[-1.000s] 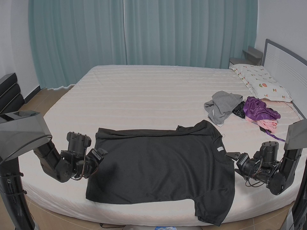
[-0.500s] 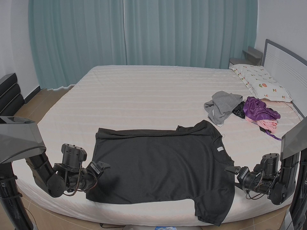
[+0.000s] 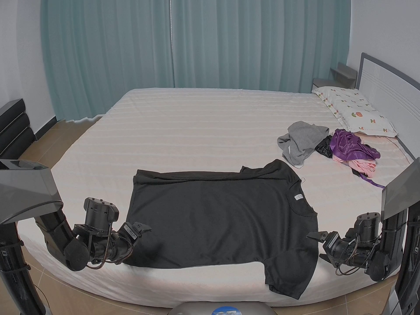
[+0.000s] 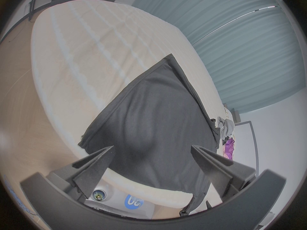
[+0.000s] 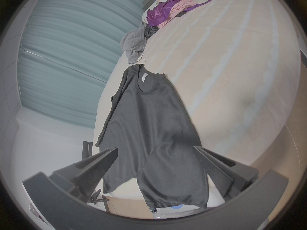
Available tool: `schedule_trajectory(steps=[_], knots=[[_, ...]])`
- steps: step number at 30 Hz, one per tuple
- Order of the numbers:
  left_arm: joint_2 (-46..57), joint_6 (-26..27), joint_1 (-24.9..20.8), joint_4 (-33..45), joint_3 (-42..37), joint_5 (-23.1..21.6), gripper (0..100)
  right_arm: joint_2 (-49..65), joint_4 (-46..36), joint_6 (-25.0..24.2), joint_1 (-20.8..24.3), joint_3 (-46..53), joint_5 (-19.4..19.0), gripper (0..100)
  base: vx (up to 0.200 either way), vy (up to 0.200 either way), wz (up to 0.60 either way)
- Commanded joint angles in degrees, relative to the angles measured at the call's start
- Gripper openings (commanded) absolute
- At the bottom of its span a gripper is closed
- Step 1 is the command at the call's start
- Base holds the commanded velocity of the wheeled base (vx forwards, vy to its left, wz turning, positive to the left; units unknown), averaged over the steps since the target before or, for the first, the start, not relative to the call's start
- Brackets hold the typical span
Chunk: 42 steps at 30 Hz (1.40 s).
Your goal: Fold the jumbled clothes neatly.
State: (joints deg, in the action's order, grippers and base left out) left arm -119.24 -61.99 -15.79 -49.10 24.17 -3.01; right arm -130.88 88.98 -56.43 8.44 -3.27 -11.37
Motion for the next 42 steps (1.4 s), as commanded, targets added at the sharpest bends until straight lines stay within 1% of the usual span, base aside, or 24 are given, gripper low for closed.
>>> schedule_trajectory(steps=[1,5,7,19,30,34,35,37,38,39,40,42], knots=[[-0.3,-0.1,0.1,0.0,0.3,0.0,100,-0.5,0.8,0.0,0.1,-0.1,0.0,100,0.0,0.0,0.0],[-0.3,-0.3,0.2,0.0,0.4,0.0,100,-0.5,0.8,0.1,0.1,-0.1,0.0,100,0.0,0.0,0.0],[-0.1,-1.8,0.0,0.1,0.9,0.1,100,-0.4,0.8,0.1,0.1,-0.1,0.0,100,0.0,0.0,0.0],[0.1,-1.9,-0.1,0.1,0.8,0.0,100,-0.6,0.8,0.3,0.4,-0.1,0.1,100,0.0,-0.2,0.0],[2.0,-1.4,0.6,0.3,-0.2,0.6,100,-0.7,0.8,0.4,0.4,-0.1,0.1,100,0.0,0.0,0.0],[2.0,2.6,3.3,0.5,-2.1,0.8,100,-0.8,0.8,0.4,0.4,0.0,0.2,100,0.0,0.0,0.0],[2.0,5.0,4.6,0.1,-3.6,0.7,100,-0.8,0.8,0.4,0.4,0.0,0.2,100,0.0,0.0,0.0],[2.0,5.6,5.0,0.1,-3.9,0.7,100,-0.8,0.8,0.4,0.4,0.1,0.2,100,0.0,0.0,0.0],[2.0,10.3,7.8,0.1,-5.6,0.6,100,-0.8,0.8,0.4,0.4,0.1,0.2,100,0.0,0.0,0.0],[1.8,11.9,8.8,0.1,-6.3,0.6,100,-0.8,0.8,0.4,0.4,0.1,0.2,100,0.0,0.0,0.0],[1.8,12.1,8.8,0.1,-6.4,0.6,100,-0.8,0.8,0.4,0.4,0.1,0.2,100,0.0,0.0,0.0],[1.5,17.3,11.2,0.1,-7.9,0.4,100,-1.7,0.8,1.0,0.4,-0.1,0.3,100,0.0,0.0,0.0]])
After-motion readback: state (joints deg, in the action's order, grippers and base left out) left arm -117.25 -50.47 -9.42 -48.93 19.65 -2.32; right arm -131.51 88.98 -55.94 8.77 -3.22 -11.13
